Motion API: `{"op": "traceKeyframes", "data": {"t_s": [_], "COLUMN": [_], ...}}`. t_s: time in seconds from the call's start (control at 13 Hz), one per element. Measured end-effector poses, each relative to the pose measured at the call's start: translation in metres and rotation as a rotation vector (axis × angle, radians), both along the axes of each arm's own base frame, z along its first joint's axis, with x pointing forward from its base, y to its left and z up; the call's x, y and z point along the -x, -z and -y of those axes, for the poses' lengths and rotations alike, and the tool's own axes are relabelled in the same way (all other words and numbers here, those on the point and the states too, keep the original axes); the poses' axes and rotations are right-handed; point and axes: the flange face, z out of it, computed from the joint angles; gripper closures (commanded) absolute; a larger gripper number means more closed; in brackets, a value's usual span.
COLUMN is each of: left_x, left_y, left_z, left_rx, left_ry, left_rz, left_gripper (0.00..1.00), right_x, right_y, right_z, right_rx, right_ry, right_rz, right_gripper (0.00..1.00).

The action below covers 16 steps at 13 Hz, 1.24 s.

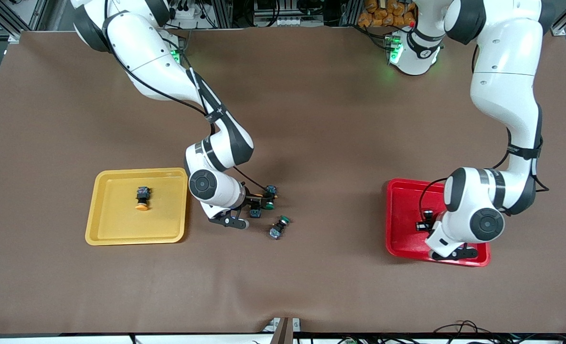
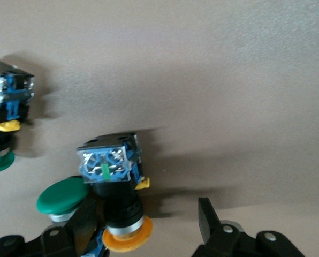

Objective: Place red and yellow buttons in trays
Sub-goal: 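Place the red button in the red tray while the right gripper grasps yellow, then lower the yellow button into the yellow tray with the right gripper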

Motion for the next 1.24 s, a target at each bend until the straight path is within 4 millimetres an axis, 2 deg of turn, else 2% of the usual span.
{"op": "traceKeyframes", "data": {"t_s": [0.08,0.15,0.23,0.31,0.39,0.46,0.62,0.69,0.85,1.0,1.16,1.24], "left_x": [0.0,0.0,0.0,0.0,0.0,0.0,0.001,0.001,0.001,0.0,-0.003,-0.005], "left_y": [0.003,0.005,0.006,0.006,0.007,0.007,0.007,0.007,0.007,0.006,0.0,-0.009], "left_z": [-0.004,-0.006,-0.007,-0.006,-0.006,-0.006,-0.006,-0.006,-0.005,-0.005,-0.004,-0.005], "left_rx": [0.002,0.003,0.003,0.004,0.004,0.004,0.004,0.004,0.005,0.006,0.008,0.008], "left_ry": [0.005,0.011,0.013,0.014,0.014,0.014,0.015,0.015,0.016,0.016,0.016,0.016], "left_rz": [-0.003,-0.006,-0.008,-0.008,-0.008,-0.009,-0.009,-0.01,-0.01,-0.005,0.009,0.021], "left_gripper": [0.98,0.96,0.93,0.88,0.86,0.77,0.46,0.0,0.0,0.0,0.0,0.0], "right_x": [-0.001,-0.001,0.001,0.004,0.004,0.004,0.003,0.003,0.001,-0.009,-0.023,-0.032], "right_y": [0.002,0.005,0.009,0.012,0.011,0.01,0.009,0.008,0.004,-0.01,-0.034,-0.048], "right_z": [0.003,0.003,0.002,-0.001,-0.002,-0.003,-0.004,-0.004,-0.001,0.01,0.033,0.05], "right_rx": [0.004,0.007,0.009,0.012,0.014,0.014,0.013,0.013,0.021,0.031,0.04,0.043], "right_ry": [0.003,0.004,0.0,-0.005,-0.01,-0.012,-0.013,-0.012,-0.013,-0.007,0.005,0.018], "right_rz": [-0.001,-0.004,-0.01,-0.012,-0.01,-0.009,-0.006,-0.007,-0.031,-0.067,-0.126,-0.155], "right_gripper": [0.17,0.21,0.31,0.61,0.82,1.0,1.0,1.0,1.0,1.0,1.0,1.0]}}
